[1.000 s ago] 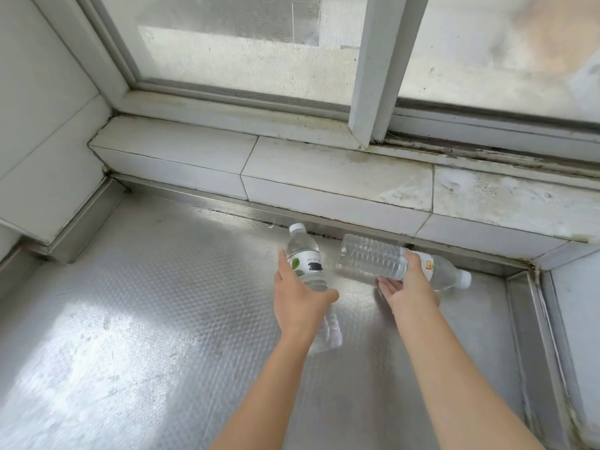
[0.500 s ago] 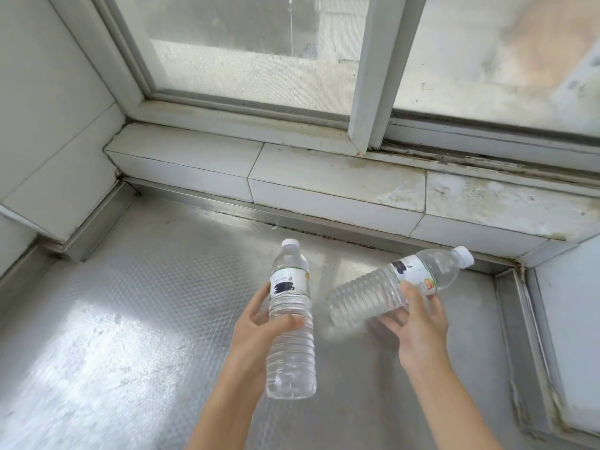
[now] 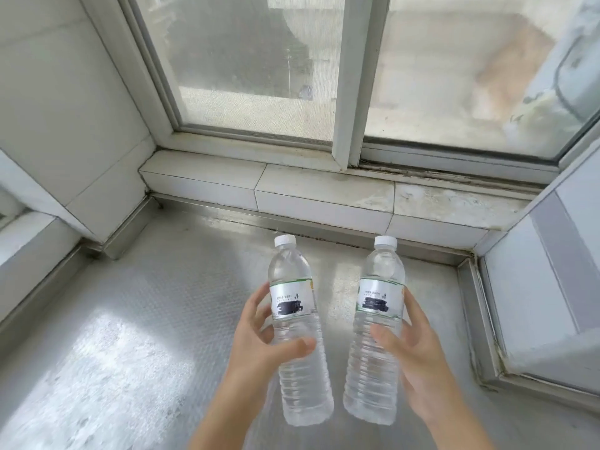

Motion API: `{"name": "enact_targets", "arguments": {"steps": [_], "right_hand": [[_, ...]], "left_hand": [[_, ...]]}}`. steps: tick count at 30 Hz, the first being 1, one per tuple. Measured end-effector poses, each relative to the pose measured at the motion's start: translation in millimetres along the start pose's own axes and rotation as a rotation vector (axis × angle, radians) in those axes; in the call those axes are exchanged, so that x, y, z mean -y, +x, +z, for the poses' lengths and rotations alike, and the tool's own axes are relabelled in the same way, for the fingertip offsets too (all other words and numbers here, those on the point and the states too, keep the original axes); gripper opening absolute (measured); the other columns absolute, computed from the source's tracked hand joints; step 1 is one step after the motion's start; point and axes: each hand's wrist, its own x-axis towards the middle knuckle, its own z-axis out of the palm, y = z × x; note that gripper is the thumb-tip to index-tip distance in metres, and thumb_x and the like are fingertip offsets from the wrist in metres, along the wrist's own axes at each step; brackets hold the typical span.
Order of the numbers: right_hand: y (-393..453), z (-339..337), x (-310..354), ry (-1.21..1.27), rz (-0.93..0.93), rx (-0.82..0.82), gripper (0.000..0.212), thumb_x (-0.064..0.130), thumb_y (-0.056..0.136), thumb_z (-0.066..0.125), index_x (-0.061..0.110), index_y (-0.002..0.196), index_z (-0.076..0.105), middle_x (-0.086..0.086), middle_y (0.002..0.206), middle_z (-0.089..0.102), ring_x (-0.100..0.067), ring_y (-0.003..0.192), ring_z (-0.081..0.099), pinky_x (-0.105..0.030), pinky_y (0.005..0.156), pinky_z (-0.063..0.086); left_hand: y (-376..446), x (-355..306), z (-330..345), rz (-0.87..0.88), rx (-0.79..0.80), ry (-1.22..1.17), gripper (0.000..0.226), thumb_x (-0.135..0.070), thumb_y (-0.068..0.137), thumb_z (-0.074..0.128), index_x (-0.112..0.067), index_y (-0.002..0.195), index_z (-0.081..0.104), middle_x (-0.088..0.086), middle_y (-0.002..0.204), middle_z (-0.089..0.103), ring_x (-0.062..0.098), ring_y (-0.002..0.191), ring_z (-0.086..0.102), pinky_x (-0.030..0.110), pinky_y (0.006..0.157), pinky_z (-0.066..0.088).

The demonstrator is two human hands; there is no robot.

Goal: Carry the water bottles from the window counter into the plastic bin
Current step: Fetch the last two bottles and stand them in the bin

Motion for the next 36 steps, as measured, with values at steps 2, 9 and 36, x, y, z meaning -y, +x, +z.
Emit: {"name": "enact_targets", "arguments": {"steps": [2, 9, 36], "right_hand": [[-22.6, 0.1, 3.5, -0.048, -0.045, -0.015, 0.101, 0.027, 0.048, 0.087, 0.041, 0.137, 0.042, -0.004, 0.112, 0.071, -0.024, 0.099, 0.069, -0.045, 0.082, 0.055], [-88.0, 7.5, 10.9, -0.162, -0.222, -0.1, 0.095, 0.019, 0.052, 0.088, 0.048, 0.132, 0.046, 0.003, 0.11, 0.069, -0.021, 0.093, 0.071, -0.038, 0.073, 0.058], [-354.5, 80.0, -27.8, -0.302, -0.448, -0.981, 0.096, 0.024, 0.048, 0.09, 0.052, 0.129, 0.048, 0.01, 0.117, 0.067, -0.013, 0.109, 0.063, -0.048, 0.096, 0.049]], "left_hand": [[-17.4, -0.5, 1.7, 0.041, -0.013, 0.042, 0.105, -0.015, 0.037, 0.092, -0.04, 0.131, 0.052, -0.006, 0.124, 0.067, 0.017, 0.111, 0.067, 0.045, 0.095, 0.053], [-62.5, -2.2, 9.1, 0.174, 0.028, 0.137, 0.104, -0.022, 0.036, 0.091, -0.036, 0.132, 0.053, -0.005, 0.124, 0.066, 0.009, 0.11, 0.064, 0.03, 0.087, 0.053], [-198.4, -19.6, 11.1, 0.371, 0.887, 0.293, 0.098, -0.026, 0.036, 0.089, -0.058, 0.121, 0.052, -0.027, 0.114, 0.061, 0.007, 0.106, 0.061, 0.038, 0.08, 0.06]]}}
